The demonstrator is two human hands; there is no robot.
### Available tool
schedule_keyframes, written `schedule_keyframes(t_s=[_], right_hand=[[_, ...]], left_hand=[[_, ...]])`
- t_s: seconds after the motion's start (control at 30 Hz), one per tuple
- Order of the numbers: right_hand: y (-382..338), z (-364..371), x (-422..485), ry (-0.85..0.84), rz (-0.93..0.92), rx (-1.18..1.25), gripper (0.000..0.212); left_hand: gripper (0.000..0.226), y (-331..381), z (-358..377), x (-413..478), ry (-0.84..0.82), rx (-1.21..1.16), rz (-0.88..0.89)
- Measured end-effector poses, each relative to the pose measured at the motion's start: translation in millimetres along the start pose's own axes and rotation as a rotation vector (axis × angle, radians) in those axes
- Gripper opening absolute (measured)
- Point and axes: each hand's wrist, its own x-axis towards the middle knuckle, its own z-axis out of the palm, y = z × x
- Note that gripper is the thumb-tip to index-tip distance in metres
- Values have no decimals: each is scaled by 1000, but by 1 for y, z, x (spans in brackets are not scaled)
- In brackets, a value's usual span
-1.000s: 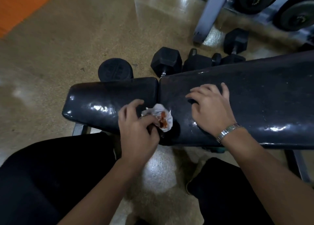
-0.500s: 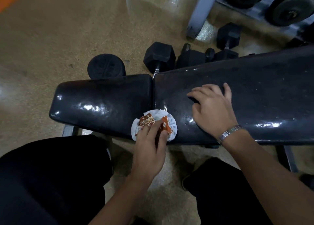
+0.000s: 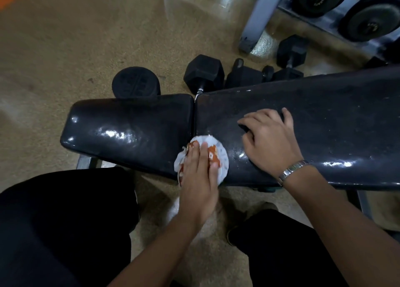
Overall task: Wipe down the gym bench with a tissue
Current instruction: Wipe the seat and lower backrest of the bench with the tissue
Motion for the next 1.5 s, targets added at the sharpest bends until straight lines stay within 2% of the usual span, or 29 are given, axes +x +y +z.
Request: schedule_keyframes(t_s=[0.1, 0.23, 0.43, 0.57, 0.63, 0.8, 0.87, 0.97, 1.17, 1.3, 1.37, 1.5], right_hand=[[1, -2, 0, 3, 13, -11, 28], [5, -5, -1, 13, 26, -16, 27], [2, -1, 2, 10, -4, -21, 26], [2, 2, 0, 1, -22, -27, 29], [5, 4, 0, -3, -28, -32, 30], [4, 5, 0, -10, -30, -38, 30], [4, 5, 0, -8, -30, -40, 29], [4, 4, 3, -6, -29, -68, 27], [1, 2, 7, -20, -32, -106, 25], [1, 1, 8, -23, -24, -122, 24], [1, 3, 7, -13, -17, -123, 22], [-1, 5, 8, -17, -13, -153, 21]], left_hand=[[64, 15, 4, 31, -1, 47, 25], [52, -6, -4, -9, -3, 72, 196], [53, 7, 1, 35, 50, 67, 44], [53, -5, -7, -5, 2, 65, 220], [57, -16, -10, -2, 5, 55, 253], [53, 3, 0, 51, 102, 69, 60], [54, 3, 3, 26, 124, 116, 93], [57, -3, -3, -20, 45, 147, 183], [54, 12, -6, 78, 46, 135, 69], [53, 8, -4, 32, 78, 134, 90], [56, 3, -9, 8, 39, 131, 135], [56, 11, -11, 75, 6, 129, 66]])
